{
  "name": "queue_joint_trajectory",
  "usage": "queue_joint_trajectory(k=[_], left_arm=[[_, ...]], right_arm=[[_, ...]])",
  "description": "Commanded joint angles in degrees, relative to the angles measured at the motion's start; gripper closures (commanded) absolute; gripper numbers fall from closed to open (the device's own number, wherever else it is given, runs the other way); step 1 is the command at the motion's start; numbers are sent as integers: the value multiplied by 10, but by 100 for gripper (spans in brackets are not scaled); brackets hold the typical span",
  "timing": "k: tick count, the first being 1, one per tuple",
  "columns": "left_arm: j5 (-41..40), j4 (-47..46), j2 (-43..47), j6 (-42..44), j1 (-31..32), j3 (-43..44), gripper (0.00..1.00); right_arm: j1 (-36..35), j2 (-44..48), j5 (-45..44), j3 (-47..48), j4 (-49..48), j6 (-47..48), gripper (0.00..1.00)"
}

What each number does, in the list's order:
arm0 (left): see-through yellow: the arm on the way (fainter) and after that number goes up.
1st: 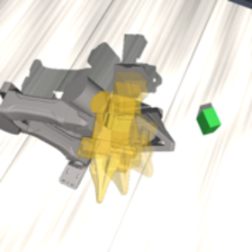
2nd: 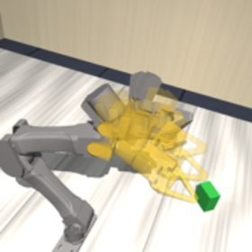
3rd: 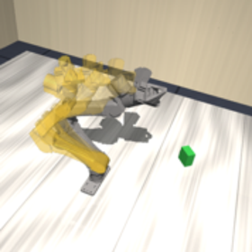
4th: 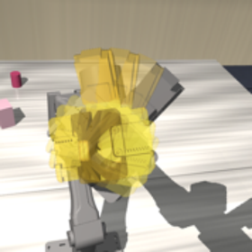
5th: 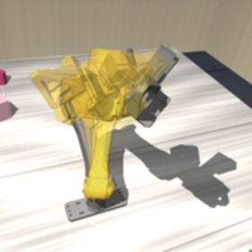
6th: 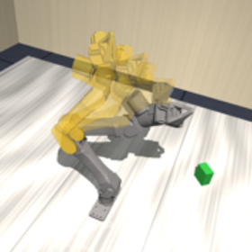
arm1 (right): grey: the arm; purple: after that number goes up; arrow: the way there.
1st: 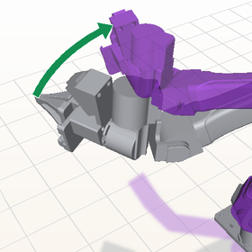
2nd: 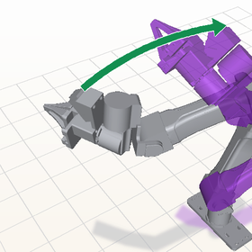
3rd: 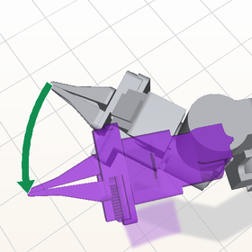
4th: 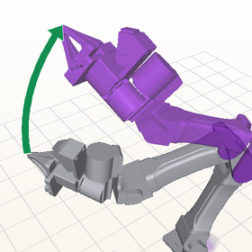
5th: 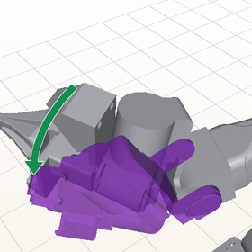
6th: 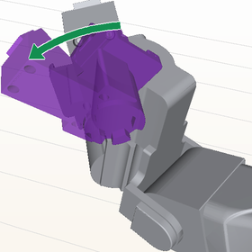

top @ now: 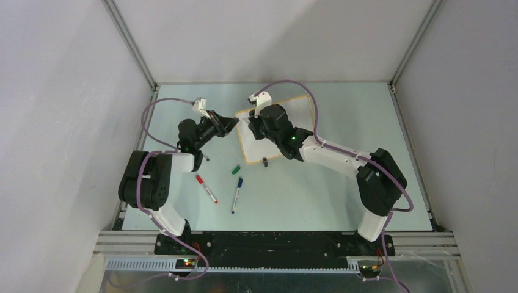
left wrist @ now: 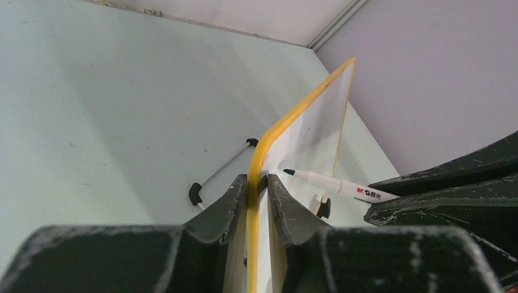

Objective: Write a sentence on the whiteboard

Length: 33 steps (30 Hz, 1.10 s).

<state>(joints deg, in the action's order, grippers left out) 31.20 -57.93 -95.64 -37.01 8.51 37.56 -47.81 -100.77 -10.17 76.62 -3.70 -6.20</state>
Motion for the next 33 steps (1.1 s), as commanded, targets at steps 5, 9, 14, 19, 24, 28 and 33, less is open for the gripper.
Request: queue_joint_trajectory(k=[5, 9, 14, 19, 24, 28, 33], left_arm=[[-4, -25, 25, 16, 3, -4, 79], [-4, -26, 25, 16, 4, -5, 79], [-4, -27, 24, 15, 4, -5, 79], [-4, -28, 25, 16, 4, -5, 79], [-4, -27, 23, 16, 4, -5, 79], [-4, -28, 24, 16, 4, -5, 79], [-4, -26, 24, 17, 4, -5, 79]], right_arm=[[-5, -6, -16, 27, -23, 12, 100], [-5, -12, -18, 34, -14, 11, 100], [-5, -22, -20, 47, -3, 11, 100], [-5, -25, -24, 51, 1, 11, 100], [-5, -26, -31, 51, 5, 15, 100], [-5, -27, -37, 51, 7, 19, 100], [-5, -24, -49, 52, 10, 20, 100]])
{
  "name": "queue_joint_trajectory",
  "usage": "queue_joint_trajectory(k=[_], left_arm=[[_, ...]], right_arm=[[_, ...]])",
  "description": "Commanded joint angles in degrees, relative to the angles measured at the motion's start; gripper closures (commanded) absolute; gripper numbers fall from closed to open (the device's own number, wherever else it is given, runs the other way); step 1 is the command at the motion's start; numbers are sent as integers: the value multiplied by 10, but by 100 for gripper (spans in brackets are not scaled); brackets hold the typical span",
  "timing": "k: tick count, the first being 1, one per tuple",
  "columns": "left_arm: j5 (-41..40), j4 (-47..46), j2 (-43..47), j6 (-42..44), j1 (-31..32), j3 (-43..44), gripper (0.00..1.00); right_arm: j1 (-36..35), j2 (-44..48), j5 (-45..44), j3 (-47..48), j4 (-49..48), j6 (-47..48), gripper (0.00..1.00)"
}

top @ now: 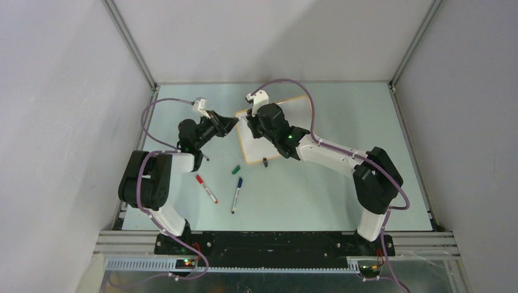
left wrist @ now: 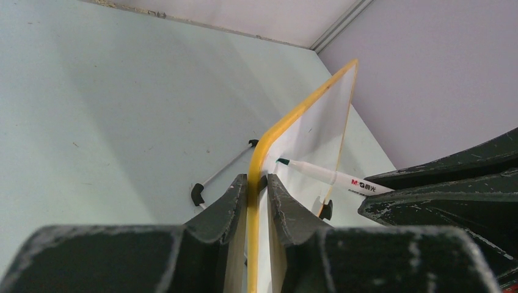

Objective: Write a sentence on the whiteboard

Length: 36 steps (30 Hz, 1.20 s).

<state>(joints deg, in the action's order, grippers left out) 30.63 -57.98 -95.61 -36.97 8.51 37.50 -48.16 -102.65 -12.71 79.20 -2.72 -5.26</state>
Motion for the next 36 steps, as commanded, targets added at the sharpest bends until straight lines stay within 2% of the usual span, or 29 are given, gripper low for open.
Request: queue_joint_trajectory(k=[1, 20, 36], left_arm=[[2, -26, 24, 16, 4, -5, 79], [1, -25, 25, 17, 4, -5, 79], [1, -21, 26, 20, 4, -4, 79]], right_arm=[[-2, -6, -27, 26, 1, 10, 100], [0, -3, -59, 25, 9, 11, 100], [-7, 16, -47, 24, 16, 12, 100]])
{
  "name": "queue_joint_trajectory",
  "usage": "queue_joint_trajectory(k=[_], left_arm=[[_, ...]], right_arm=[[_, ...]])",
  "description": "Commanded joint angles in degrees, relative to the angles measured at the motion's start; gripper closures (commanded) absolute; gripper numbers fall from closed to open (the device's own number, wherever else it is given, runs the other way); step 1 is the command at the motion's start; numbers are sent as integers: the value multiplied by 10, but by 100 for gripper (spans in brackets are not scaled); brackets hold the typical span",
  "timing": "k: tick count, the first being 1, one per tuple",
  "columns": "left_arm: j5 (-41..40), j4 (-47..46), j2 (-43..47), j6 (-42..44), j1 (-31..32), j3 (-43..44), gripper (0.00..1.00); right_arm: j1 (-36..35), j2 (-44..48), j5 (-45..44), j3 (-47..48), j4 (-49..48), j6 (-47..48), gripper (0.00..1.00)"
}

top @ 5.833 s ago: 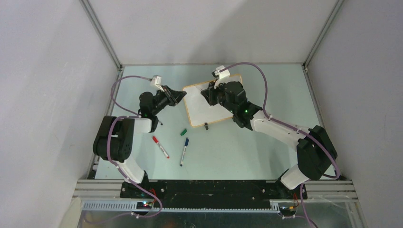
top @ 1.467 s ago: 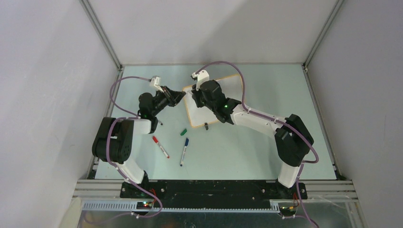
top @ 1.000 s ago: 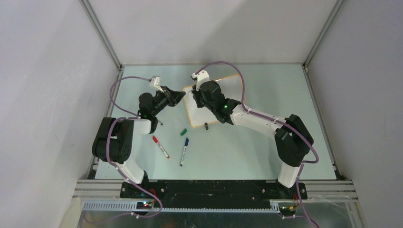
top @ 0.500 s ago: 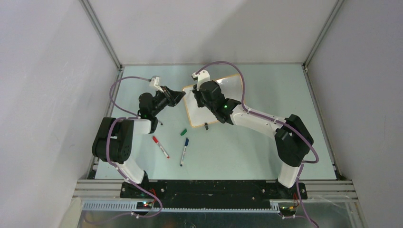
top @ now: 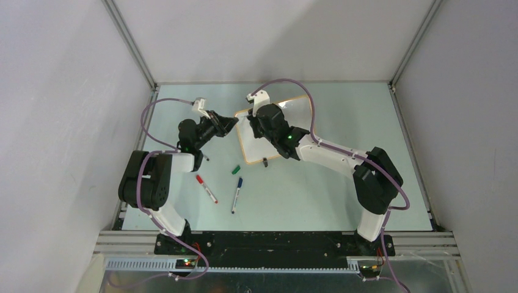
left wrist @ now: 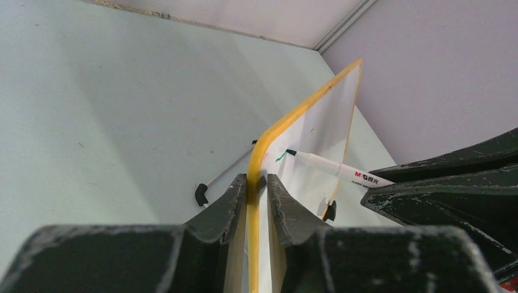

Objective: Write a sentence on the whiteboard

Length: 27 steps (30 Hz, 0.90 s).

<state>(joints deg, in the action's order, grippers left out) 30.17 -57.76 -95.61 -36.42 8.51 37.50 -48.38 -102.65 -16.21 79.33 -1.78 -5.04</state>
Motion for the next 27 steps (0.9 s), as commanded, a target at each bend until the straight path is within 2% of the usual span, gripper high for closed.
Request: queue_joint_trajectory(k=[1, 27], left_arm=[[5, -22, 27, 15, 4, -4, 79], [3, -20, 29, 16, 4, -5, 79]], right_arm=[[-6, 17, -13, 22, 5, 12, 100], [-20, 23, -22, -1, -36, 32, 100]])
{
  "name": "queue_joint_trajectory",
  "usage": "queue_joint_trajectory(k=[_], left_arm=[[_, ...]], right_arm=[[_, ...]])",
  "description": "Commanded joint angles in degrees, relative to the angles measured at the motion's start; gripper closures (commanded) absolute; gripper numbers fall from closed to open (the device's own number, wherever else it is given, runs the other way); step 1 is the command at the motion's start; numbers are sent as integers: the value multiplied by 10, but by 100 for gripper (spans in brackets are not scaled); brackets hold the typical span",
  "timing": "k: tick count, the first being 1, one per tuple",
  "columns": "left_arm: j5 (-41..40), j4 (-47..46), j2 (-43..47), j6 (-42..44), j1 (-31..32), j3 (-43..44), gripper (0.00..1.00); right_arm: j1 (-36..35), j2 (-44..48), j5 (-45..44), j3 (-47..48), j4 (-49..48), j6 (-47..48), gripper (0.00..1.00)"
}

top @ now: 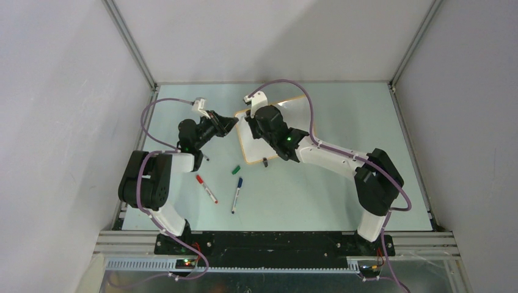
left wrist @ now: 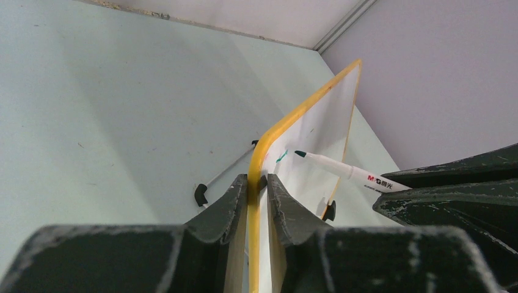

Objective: Write a sentence on the whiteboard

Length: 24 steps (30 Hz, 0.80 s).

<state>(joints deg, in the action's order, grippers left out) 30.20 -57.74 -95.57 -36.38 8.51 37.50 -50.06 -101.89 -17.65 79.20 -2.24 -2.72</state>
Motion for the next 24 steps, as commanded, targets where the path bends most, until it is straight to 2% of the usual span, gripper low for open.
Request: queue_joint_trajectory(k=[1, 24], left_arm=[[3, -20, 28, 16, 4, -5, 79], [2, -18, 29, 18, 4, -4, 79]], right_arm=[[-2, 15, -8, 0, -31, 9, 100], [0, 5, 2, 0, -24, 0, 100]])
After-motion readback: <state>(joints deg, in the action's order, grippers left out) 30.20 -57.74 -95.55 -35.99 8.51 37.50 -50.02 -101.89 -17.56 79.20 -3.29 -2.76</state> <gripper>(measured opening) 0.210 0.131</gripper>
